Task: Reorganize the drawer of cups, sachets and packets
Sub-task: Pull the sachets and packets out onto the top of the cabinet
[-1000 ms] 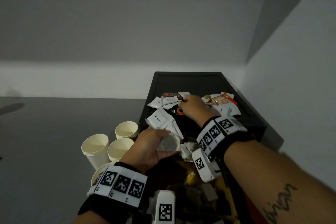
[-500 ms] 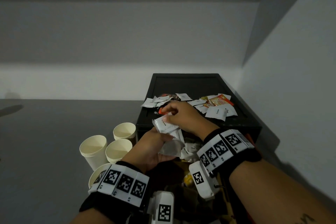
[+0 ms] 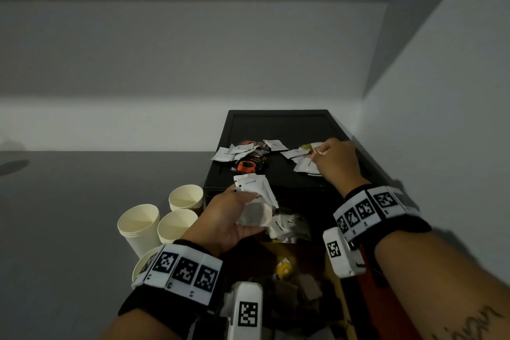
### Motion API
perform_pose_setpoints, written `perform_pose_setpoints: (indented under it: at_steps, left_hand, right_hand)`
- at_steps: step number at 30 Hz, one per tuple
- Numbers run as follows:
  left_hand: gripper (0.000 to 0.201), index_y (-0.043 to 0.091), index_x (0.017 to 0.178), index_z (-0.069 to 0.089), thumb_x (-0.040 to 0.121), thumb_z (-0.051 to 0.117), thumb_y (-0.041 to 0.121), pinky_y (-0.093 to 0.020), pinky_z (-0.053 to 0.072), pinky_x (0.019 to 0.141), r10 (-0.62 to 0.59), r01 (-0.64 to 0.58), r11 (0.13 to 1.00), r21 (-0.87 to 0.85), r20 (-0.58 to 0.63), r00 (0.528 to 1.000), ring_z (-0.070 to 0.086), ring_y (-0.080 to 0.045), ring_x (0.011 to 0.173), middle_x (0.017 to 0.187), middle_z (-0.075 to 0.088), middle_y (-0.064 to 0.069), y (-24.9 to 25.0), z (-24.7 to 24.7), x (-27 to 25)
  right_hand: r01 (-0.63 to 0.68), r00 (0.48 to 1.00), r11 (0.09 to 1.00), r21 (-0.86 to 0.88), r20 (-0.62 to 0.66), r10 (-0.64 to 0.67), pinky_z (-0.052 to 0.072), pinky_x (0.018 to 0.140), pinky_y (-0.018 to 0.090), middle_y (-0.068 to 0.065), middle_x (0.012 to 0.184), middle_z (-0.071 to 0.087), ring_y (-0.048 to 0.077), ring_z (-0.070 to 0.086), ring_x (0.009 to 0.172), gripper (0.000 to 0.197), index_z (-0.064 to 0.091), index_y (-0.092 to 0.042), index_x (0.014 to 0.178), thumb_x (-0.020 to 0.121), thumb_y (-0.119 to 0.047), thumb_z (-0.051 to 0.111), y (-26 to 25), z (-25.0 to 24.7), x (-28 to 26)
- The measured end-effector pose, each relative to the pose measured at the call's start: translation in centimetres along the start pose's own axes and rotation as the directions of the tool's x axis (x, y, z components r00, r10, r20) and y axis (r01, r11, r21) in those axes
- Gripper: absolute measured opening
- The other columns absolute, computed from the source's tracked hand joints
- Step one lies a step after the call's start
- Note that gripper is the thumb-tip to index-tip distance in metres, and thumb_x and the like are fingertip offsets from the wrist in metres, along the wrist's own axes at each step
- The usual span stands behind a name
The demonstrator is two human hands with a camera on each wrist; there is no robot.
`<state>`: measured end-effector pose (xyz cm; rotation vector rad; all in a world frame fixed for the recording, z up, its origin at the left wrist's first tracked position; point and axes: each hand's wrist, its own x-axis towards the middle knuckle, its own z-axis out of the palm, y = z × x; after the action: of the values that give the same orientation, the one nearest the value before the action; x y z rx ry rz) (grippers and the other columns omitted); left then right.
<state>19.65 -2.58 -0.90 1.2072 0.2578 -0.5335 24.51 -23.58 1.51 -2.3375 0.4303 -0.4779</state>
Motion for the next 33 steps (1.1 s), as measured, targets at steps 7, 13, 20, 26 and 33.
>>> perform_pose_setpoints:
  at_steps: [7, 13, 20, 26, 33]
  left_hand:
    - [0.016, 0.014, 0.113, 0.049, 0.098, 0.044, 0.011, -0.045, 0.057, 0.063, 0.103, -0.102, 0.979, -0.174, -0.002, 0.995, 0.061, -0.036, 0.098, 0.125, 0.053, -0.023, 0.0, 0.5, 1.0]
    - [0.034, 0.01, 0.13, 0.047, 0.098, 0.039, 0.006, -0.045, 0.058, 0.062, 0.238, -0.22, 0.927, -0.303, 0.022, 0.971, 0.06, -0.04, 0.103, 0.126, 0.056, -0.024, 0.0, 0.4, 0.8]
    - [0.041, 0.018, 0.134, 0.045, 0.095, 0.041, 0.005, -0.036, 0.051, 0.068, 0.269, -0.252, 0.922, -0.294, 0.019, 0.963, 0.061, -0.026, 0.091, 0.129, 0.056, -0.015, 0.3, -0.4, 0.4]
    - [0.039, 0.014, 0.128, 0.049, 0.093, 0.043, -0.001, -0.034, 0.058, 0.056, 0.281, -0.245, 0.923, -0.296, 0.083, 0.956, 0.064, -0.03, 0.087, 0.117, 0.062, -0.019, -0.1, 0.8, -0.3]
    - [0.035, 0.013, 0.13, 0.048, 0.097, 0.036, 0.015, -0.032, 0.057, 0.065, 0.248, -0.194, 0.896, -0.398, 0.088, 0.965, 0.063, -0.028, 0.09, 0.116, 0.061, -0.015, 0.4, -0.4, -0.2]
  right_hand:
    - [0.092, 0.779, 0.979, 0.184, 0.599, -0.185, 0.045, 0.064, 0.024, 0.0, 0.104, 0.055, 0.014, 0.059, 0.087, 0.059, 0.041, -0.026, 0.127, 0.078, -0.038, 0.071, -4.1, 0.3, -7.7]
    - [-0.061, 0.787, 0.945, 0.322, 0.598, -0.153, 0.05, 0.054, 0.02, 0.012, 0.099, 0.064, 0.014, 0.064, 0.068, 0.072, 0.036, -0.023, 0.137, 0.079, 0.003, 0.067, -2.9, 1.2, -8.4]
    - [0.052, 0.807, 0.977, 0.207, 0.568, -0.163, 0.049, 0.075, 0.025, 0.002, 0.095, 0.066, 0.014, 0.064, 0.087, 0.039, 0.056, -0.021, 0.115, 0.08, -0.026, 0.072, -2.3, -0.3, -8.0]
    - [0.073, 0.884, 0.943, 0.325, 0.417, -0.212, 0.05, 0.067, 0.027, -0.003, 0.078, 0.061, 0.012, 0.06, 0.072, 0.014, 0.057, -0.02, 0.075, 0.085, -0.019, 0.067, -3.9, 0.5, -8.4]
    - [-0.194, 0.952, 0.856, 0.478, 0.303, 0.047, 0.048, 0.057, 0.019, 0.002, 0.077, 0.059, 0.008, 0.053, 0.061, 0.003, 0.058, -0.012, 0.093, 0.093, -0.014, 0.056, -4.0, 0.1, -5.1]
